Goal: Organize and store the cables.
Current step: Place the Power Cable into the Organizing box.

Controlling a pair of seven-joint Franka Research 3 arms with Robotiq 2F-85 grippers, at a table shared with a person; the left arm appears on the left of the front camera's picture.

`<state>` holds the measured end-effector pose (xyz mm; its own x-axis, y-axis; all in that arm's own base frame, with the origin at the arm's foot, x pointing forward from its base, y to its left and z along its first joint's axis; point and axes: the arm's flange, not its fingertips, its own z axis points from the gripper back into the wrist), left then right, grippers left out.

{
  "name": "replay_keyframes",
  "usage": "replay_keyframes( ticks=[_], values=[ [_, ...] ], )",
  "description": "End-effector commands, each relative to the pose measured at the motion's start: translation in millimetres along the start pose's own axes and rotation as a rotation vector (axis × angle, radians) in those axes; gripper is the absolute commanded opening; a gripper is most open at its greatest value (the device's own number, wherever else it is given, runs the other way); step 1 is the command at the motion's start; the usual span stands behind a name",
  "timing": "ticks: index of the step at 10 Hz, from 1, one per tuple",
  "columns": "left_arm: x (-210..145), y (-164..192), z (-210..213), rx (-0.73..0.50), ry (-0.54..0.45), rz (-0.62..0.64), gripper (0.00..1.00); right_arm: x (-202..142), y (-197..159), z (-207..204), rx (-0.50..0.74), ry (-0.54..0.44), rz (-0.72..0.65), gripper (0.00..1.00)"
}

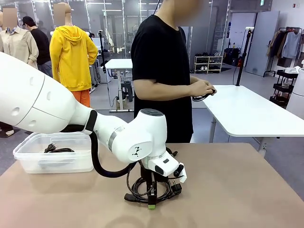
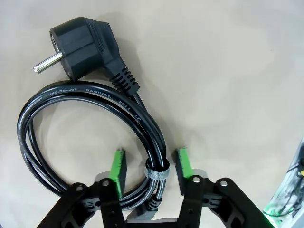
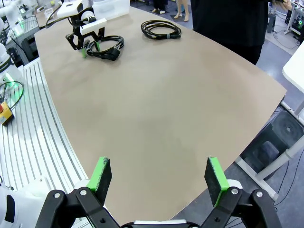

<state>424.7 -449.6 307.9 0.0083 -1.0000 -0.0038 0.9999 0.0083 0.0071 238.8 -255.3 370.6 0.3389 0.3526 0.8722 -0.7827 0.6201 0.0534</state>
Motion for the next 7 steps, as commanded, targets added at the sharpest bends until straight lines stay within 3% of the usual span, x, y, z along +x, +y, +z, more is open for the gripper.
replay_keyframes(
  ticks=[1,4,5,7],
  values=[
    [1.7,0.1,4.2,0.008,-0.01,-0.022,0.0,0.5,1.1,2.4,0.003,-0.003,0.021,1.0],
    [-1.9,-0.7,16.0,0.001,-0.034,-0.029,0.0,0.5,1.1,2.4,0.003,-0.003,0.021,1.0],
    [-4.9,-6.7,32.8,-0.011,-0.043,-0.113,0.0,0.5,1.1,2.4,0.003,-0.003,0.021,1.0],
    [-24.5,-20.1,94.9,0.082,-0.039,-0.206,0.02,0.5,1.1,2.4,0.003,-0.003,0.021,1.0]
  ],
)
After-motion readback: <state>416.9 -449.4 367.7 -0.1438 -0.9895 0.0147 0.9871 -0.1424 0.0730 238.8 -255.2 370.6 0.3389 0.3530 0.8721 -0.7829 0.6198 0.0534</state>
